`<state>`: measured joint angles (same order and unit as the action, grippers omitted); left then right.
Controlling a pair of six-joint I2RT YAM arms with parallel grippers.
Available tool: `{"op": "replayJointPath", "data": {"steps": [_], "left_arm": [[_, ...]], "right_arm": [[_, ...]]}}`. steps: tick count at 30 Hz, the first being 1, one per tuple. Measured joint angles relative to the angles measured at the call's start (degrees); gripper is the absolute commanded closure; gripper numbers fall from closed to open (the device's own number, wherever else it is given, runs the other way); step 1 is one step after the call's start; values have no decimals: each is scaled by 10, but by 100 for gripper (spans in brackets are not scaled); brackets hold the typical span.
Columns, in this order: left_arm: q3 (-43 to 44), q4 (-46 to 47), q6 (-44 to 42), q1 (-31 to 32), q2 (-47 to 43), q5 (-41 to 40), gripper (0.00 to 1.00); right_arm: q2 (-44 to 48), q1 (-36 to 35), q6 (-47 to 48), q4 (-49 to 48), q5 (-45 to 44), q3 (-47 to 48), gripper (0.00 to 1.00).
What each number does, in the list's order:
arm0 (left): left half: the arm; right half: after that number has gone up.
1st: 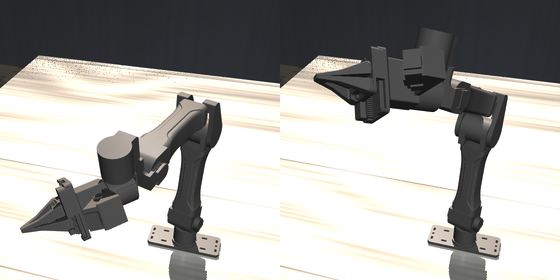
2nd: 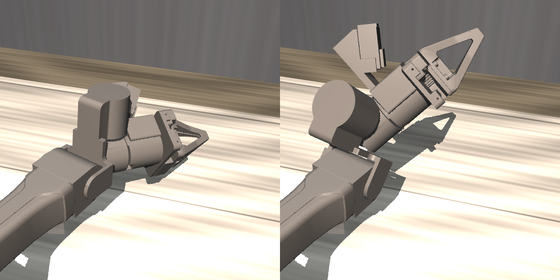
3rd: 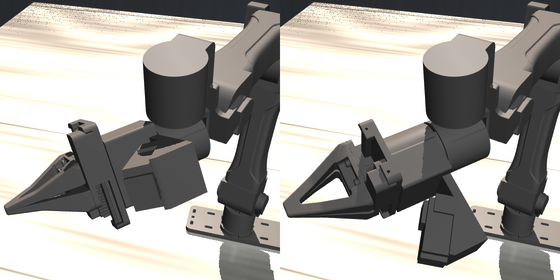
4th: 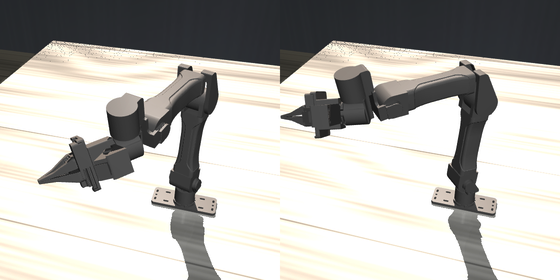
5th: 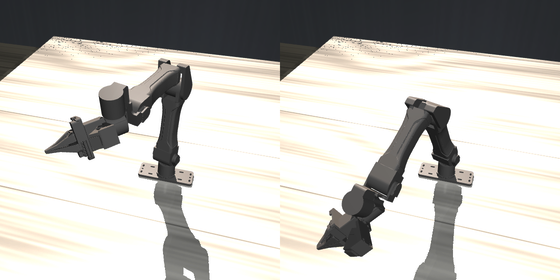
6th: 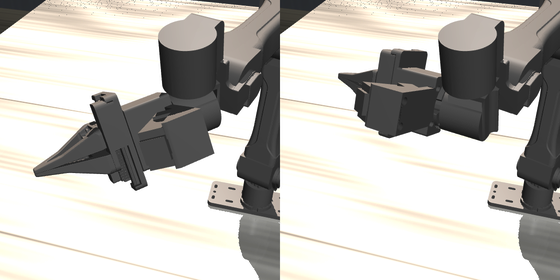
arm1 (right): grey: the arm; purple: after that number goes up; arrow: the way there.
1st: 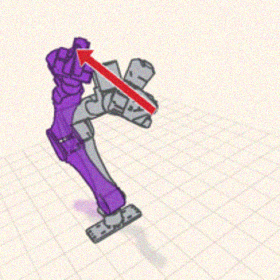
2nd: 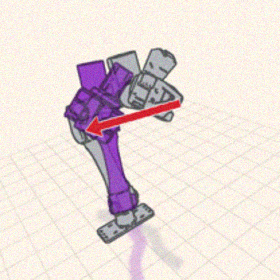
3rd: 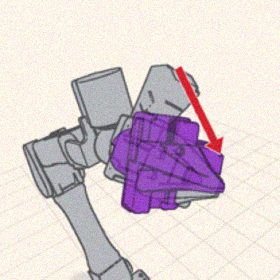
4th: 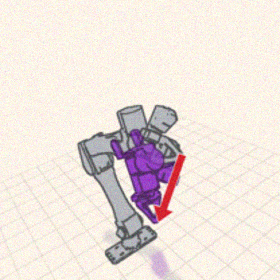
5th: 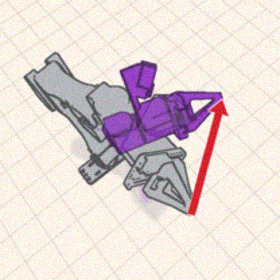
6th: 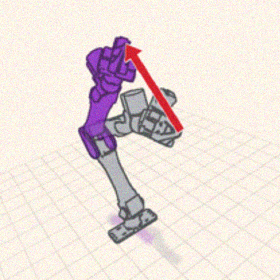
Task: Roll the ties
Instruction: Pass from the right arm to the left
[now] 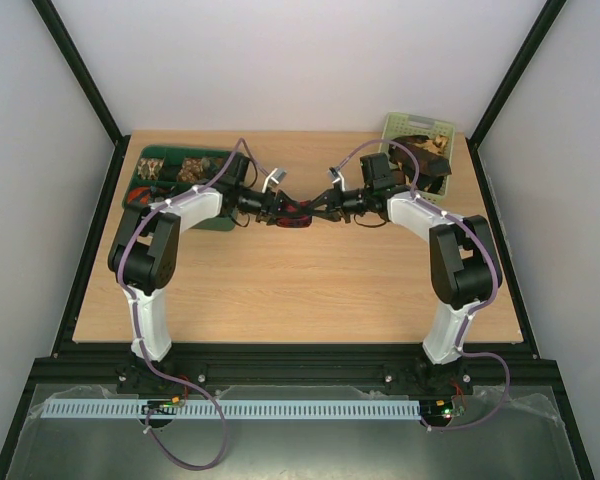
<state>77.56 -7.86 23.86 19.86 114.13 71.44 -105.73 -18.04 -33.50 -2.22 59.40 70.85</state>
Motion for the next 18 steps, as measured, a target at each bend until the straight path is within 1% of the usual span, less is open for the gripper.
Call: {"op": "replayJointPath", "data": {"steps": [3, 5, 9, 13, 15, 17, 18], "left_arm": [[1, -5, 0, -2, 0, -6, 77], [1, -5, 4, -2, -1, -4, 73], [12, -26, 6, -4, -4, 5, 60], [67, -107, -23, -9, 10, 20, 52], [84, -134, -40, -12, 11, 31, 47], [95, -152, -50, -15, 10, 45, 39], [96, -156, -54, -16, 9, 50, 38]], "right_arm": [[3, 0, 6, 4, -6, -2, 99], [10, -2, 7, 3, -14, -6, 99], [19, -5, -3, -10, -18, -10, 99], [20, -7, -20, -29, -18, 0, 99], [27, -9, -27, -35, -18, 7, 99], [38, -12, -32, -35, -22, 7, 99], [42, -13, -35, -35, -23, 7, 99]]}}
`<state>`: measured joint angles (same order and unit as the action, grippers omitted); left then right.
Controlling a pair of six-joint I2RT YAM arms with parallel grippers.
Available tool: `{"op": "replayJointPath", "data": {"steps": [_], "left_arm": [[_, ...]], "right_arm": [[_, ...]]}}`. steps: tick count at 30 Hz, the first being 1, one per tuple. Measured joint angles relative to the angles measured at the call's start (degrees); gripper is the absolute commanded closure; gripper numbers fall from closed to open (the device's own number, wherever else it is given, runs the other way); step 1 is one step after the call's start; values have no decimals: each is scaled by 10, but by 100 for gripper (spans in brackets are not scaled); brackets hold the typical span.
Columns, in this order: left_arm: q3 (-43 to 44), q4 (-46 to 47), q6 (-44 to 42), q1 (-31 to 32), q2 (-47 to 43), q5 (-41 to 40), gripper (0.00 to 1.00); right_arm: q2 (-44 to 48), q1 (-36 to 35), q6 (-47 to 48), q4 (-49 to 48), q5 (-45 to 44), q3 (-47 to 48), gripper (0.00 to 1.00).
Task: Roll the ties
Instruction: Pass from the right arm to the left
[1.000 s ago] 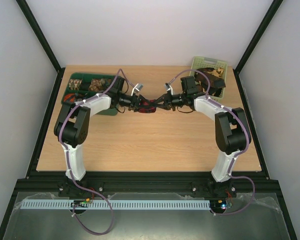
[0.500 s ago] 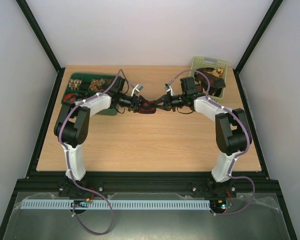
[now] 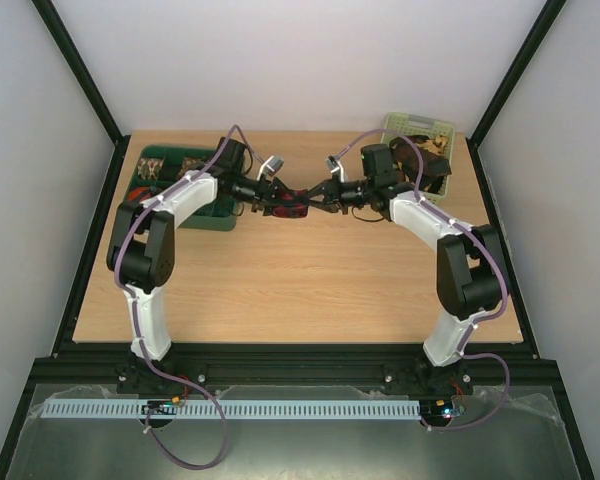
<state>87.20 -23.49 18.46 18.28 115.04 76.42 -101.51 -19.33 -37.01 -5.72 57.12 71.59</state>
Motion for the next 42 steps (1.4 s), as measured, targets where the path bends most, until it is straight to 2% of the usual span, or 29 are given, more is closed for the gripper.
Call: {"op": "replayJointPath", "data": {"steps": [6, 7, 9, 10, 15, 17, 19, 27, 36, 37, 40, 42], "left_arm": [[-4, -16, 3, -9, -17, 5, 43], [-5, -15, 6, -10, -18, 4, 41], [-5, -11, 16, -10, -19, 5, 27], [-6, -8, 19, -10, -19, 5, 23], [-11, 8, 53, -13, -19, 5, 13], [-15, 12, 63, -15, -19, 7, 12], [-23, 16, 73, -16, -22, 7, 15], [-40, 29, 90, -19, -41, 15, 42], [-41, 30, 90, -19, -44, 19, 60], [-41, 30, 90, -19, -44, 18, 59], [-41, 30, 90, -22, -44, 17, 28], [-41, 29, 88, -22, -44, 15, 22]], "right_arm": [[10, -7, -13, -4, 2, 0, 98], [10, -7, -16, -6, 2, 0, 99], [12, -8, -21, -7, 1, 0, 99], [12, -8, -23, -7, 1, 0, 98], [12, -15, -25, -7, 0, 0, 99], [12, -17, -25, -7, 0, 0, 99], [13, -18, -24, -7, 0, 0, 99], [16, -18, -27, -10, 1, 0, 99], [19, -21, -31, -17, -5, 0, 99], [19, -21, -31, -17, -5, 0, 99], [19, -22, -29, -17, -7, 0, 99], [19, -23, -27, -17, -9, 0, 99]]}}
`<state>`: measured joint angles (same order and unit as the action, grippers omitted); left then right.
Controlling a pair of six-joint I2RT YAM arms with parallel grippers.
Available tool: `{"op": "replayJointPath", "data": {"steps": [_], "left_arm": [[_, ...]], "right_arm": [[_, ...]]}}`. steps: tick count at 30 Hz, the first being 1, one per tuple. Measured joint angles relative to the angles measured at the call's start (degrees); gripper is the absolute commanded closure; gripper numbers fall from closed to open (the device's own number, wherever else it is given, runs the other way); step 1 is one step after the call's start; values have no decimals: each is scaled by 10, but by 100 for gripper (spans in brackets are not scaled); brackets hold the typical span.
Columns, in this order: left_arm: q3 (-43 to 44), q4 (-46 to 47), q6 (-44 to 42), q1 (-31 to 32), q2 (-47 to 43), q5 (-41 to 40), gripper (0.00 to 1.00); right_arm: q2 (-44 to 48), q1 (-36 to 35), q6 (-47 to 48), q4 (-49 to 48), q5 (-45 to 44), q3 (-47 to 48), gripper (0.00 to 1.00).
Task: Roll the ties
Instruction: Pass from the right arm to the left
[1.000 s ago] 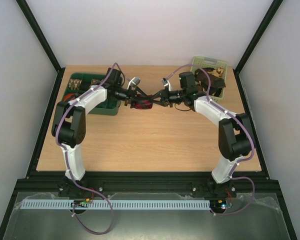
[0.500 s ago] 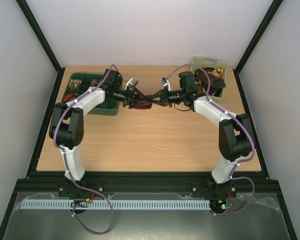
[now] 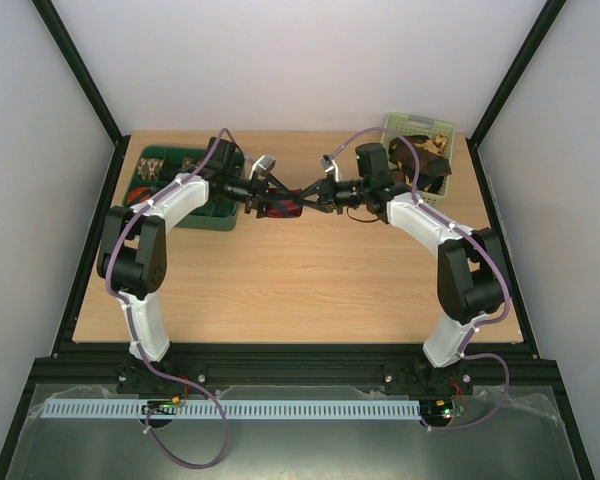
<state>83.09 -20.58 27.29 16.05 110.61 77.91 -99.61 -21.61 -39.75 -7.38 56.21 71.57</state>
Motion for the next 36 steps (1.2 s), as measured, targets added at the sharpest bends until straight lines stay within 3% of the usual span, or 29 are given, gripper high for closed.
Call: {"op": "replayJointPath", "data": {"steps": [21, 24, 27, 30, 36], "left_arm": [[-2, -15, -15, -4, 0, 6, 47], [-2, -21, -26, -6, 0, 7, 26], [-2, -40, -41, -9, 0, 10, 23], [-2, -54, -53, -10, 0, 12, 29], [-3, -64, -63, -10, 0, 15, 55]], "right_arm": [[-1, -21, -3, 0, -20, 10, 99], [-1, -21, 1, 3, -25, 10, 99], [-1, -21, 3, 3, -28, 10, 99], [-1, -21, 3, 3, -30, 10, 99], [-2, -21, 2, 3, -31, 12, 99]]}}
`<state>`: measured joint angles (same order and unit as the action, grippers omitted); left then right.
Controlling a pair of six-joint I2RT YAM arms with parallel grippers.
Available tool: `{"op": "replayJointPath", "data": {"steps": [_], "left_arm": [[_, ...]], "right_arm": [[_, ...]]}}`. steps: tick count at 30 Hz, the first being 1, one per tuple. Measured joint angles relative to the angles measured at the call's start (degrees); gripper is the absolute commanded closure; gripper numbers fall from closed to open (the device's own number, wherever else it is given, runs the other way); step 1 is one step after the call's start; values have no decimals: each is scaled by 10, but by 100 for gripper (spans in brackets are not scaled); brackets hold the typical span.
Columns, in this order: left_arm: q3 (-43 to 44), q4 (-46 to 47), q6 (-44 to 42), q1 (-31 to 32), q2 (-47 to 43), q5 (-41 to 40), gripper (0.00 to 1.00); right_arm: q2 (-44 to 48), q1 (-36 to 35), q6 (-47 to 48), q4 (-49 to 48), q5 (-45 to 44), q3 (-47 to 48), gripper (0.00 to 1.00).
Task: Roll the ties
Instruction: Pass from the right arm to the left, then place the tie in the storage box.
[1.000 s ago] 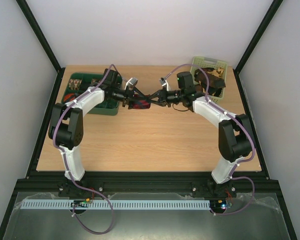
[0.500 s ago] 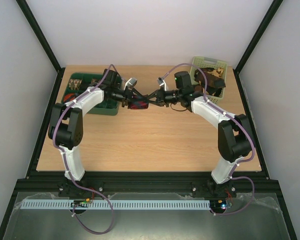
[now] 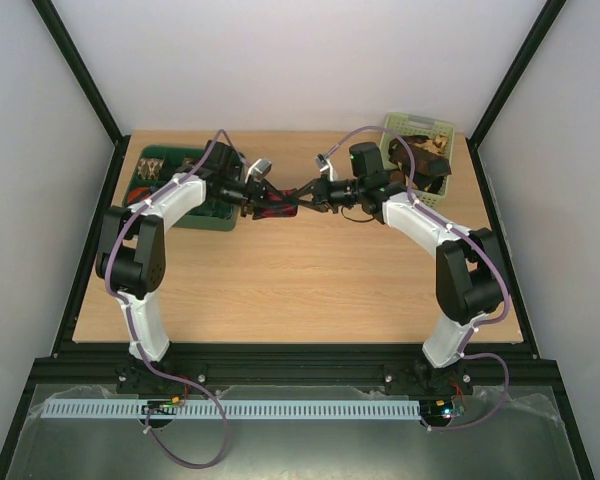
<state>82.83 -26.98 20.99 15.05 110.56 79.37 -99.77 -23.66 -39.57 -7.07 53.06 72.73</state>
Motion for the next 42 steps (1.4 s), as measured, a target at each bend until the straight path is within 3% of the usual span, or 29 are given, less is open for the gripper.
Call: {"op": "replayJointPath", "data": {"steps": [6, 11, 24, 32, 36, 42], "left_arm": [[-1, -6, -2, -3, 0, 1, 69], [-1, -9, -5, -4, 0, 0, 74], [3, -43, -63, -41, -2, -82, 78], [113, -179, -226, -99, 5, -193, 78], [208, -279, -377, -113, 19, -313, 78], [229, -356, -596, -111, 18, -534, 78]], "right_arm": [[0, 0, -1, 0, -2, 1, 96], [0, 0, 5, 5, -5, 2, 82], [-1, 1, 55, 59, -14, 34, 0], [-1, 3, 97, 96, -30, 37, 1], [0, 7, 119, 113, -38, 37, 1], [3, 19, 147, 134, -52, 37, 1]]}}
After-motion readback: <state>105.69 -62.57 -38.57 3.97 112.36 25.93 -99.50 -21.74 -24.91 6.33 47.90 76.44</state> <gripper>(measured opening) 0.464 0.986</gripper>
